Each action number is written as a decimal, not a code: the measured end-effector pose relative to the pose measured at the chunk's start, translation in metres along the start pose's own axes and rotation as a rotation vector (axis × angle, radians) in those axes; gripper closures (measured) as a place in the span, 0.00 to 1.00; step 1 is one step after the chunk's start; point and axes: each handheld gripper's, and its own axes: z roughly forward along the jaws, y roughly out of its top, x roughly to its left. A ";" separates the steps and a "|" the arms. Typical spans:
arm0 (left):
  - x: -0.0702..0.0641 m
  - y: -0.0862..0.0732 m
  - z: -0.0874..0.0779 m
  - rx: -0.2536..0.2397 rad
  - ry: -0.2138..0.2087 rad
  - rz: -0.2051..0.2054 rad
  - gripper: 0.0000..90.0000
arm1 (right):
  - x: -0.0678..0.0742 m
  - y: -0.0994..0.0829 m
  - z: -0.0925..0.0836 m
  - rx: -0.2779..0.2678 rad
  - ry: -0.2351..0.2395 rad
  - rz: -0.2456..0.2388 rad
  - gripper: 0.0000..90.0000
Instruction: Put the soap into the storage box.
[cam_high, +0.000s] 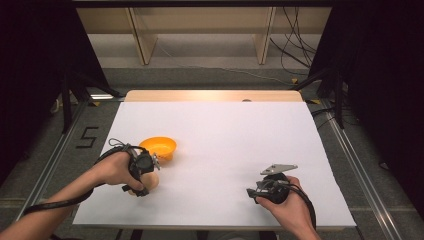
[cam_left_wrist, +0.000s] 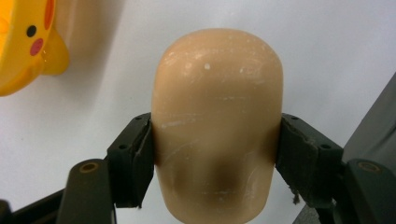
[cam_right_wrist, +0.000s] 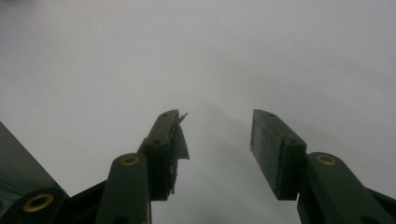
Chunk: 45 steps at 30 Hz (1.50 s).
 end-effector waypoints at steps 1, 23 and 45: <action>0.000 0.000 -0.001 -0.001 -0.003 -0.003 0.36 | 0.000 0.000 0.000 0.000 0.000 0.000 0.59; 0.016 0.002 -0.018 -0.015 0.028 0.013 0.36 | 0.000 0.001 -0.002 -0.015 -0.009 -0.011 0.59; 0.023 0.007 -0.028 -0.016 0.050 0.019 0.36 | 0.001 0.001 -0.002 -0.009 -0.010 0.017 0.59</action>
